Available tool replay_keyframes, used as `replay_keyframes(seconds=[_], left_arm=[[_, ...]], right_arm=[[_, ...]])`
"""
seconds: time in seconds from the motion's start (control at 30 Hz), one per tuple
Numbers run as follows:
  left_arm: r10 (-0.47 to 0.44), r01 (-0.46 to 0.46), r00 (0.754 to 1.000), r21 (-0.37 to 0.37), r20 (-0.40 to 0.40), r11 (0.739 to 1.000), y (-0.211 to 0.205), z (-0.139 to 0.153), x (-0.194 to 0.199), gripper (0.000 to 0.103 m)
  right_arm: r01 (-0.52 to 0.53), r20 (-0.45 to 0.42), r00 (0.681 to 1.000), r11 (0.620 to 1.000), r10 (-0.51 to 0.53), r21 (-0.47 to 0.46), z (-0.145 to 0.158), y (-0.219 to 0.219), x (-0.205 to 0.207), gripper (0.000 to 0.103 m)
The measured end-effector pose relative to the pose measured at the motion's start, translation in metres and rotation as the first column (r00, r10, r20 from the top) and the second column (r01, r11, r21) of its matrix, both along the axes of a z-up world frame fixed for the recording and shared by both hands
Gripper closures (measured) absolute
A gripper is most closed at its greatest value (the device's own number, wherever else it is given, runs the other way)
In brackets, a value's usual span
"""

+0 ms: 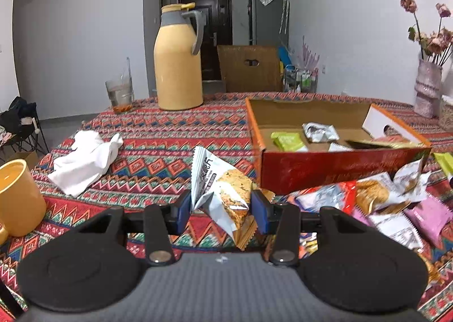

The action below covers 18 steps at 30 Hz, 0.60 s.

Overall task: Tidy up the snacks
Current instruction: 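Carry both snacks over the box and open both tools to drop them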

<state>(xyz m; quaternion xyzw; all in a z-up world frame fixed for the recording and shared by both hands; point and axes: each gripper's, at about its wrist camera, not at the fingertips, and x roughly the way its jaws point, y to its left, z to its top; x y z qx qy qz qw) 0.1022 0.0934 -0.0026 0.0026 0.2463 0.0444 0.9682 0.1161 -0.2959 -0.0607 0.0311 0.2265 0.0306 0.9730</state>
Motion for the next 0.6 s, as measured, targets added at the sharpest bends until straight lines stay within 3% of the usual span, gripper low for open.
replay_keyframes(seconds=[0.37,0.6], left_arm=[[-0.029,0.032,0.997,-0.038,0.075,0.999,-0.022,0.023,0.014,0.058],[-0.056,0.063,0.992,-0.058,0.117,0.996,-0.039,0.04,0.031,0.058]], right_arm=[[0.0,0.063,0.998,1.0,0.001,-0.022,0.024,0.003,-0.006,0.069],[-0.023,0.102,0.994,0.999,0.027,-0.035,0.043,0.015,0.01,0.069]])
